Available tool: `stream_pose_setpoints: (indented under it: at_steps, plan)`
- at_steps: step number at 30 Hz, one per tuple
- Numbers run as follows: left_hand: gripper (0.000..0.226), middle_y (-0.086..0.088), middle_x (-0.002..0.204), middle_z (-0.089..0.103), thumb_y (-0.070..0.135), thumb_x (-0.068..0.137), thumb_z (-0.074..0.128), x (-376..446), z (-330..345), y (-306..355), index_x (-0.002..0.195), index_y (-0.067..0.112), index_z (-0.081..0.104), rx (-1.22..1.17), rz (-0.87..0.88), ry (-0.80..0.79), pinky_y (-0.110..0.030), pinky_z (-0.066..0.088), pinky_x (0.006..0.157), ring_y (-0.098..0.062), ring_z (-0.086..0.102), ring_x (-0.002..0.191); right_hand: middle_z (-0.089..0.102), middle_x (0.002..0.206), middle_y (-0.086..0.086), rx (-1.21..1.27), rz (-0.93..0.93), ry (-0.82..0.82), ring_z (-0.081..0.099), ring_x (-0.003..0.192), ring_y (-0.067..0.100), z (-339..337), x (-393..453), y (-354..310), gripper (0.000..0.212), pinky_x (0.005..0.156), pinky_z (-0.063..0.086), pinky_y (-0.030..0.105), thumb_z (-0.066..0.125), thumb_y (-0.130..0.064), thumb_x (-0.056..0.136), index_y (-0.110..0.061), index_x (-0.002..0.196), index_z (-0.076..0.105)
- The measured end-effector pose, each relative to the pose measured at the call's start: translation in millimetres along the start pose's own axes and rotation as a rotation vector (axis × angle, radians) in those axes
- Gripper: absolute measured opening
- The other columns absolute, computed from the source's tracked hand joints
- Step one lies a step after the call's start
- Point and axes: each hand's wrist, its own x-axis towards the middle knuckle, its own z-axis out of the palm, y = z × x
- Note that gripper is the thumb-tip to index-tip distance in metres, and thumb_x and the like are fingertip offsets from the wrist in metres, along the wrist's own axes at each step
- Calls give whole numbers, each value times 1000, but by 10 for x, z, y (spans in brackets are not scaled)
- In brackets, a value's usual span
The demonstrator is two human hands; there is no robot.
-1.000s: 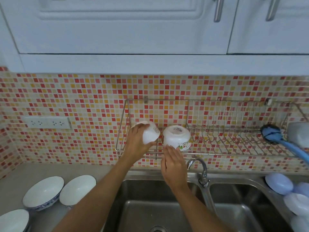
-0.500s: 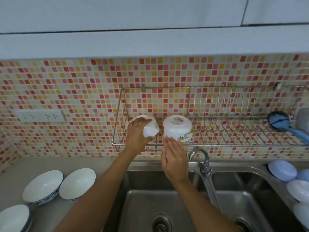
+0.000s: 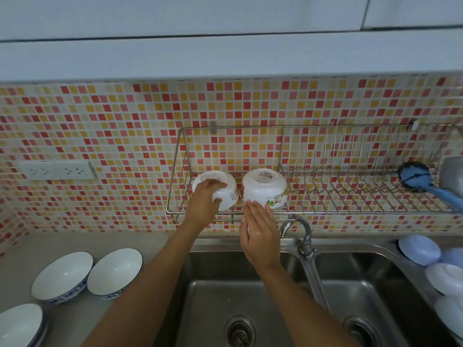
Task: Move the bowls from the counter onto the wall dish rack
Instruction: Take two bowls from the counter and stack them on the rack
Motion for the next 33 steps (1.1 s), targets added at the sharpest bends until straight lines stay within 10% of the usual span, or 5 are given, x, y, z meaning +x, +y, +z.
stream_pose_setpoints:
  at_steps: [15,25,33]
  plan:
    - [41,-7,142,49,32,99,36,-197,57,-65,134,17,51,266,118,58,-46,41,106,-26,46,130,67,122,9,-11,29,-18,60,120,20,-17,1,-32,31,114,34,41,52,-18,95,-6,120,67]
    - [58,-5,156,25,47,98,12,-269,106,-65,146,19,30,393,145,54,-36,0,113,-23,19,145,66,125,7,-22,66,-102,57,123,20,-74,14,-74,33,117,29,40,52,-20,95,-8,122,66]
    - [58,-7,154,31,49,98,11,-587,126,-101,145,21,34,402,113,78,-45,14,114,-28,31,140,57,136,8,-125,89,-227,45,134,26,-168,-24,-175,41,118,18,46,46,-27,95,-10,132,53]
